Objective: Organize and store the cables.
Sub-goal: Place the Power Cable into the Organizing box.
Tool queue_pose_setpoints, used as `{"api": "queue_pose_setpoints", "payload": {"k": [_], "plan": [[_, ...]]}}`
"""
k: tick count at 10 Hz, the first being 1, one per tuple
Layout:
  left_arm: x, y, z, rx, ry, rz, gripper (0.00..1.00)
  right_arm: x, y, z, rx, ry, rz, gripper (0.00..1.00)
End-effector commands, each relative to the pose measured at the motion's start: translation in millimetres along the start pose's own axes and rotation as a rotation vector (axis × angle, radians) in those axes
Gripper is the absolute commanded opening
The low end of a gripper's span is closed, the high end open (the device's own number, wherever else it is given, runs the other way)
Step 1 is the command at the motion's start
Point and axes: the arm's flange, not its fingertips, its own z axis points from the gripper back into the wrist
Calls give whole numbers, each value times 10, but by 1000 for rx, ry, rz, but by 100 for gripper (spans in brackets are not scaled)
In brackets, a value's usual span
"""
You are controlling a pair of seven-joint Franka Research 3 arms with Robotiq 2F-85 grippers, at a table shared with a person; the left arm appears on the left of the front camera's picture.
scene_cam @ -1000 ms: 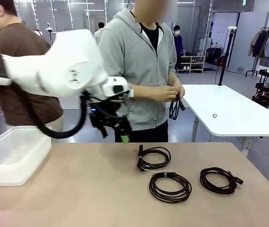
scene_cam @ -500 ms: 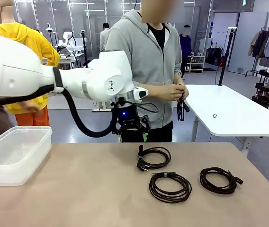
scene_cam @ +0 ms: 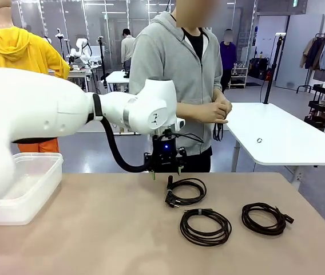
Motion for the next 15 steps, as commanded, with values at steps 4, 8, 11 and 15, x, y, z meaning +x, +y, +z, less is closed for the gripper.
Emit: {"api": "queue_pose_setpoints", "payload": {"k": [4, 8, 11, 15], "plan": [[446, -88, -469, 29, -103, -53, 100, -13, 6, 13, 9, -7, 16, 100], [515, -123, -807, 13, -22, -197, 100, -13, 6, 13, 9, -7, 16, 100], [503, -198, -968, 35, 12, -246, 100, -13, 6, 13, 9, -7, 16, 100], [501, -213, -991, 38, 6, -274, 84, -13, 6, 13, 9, -7, 16, 100]]}}
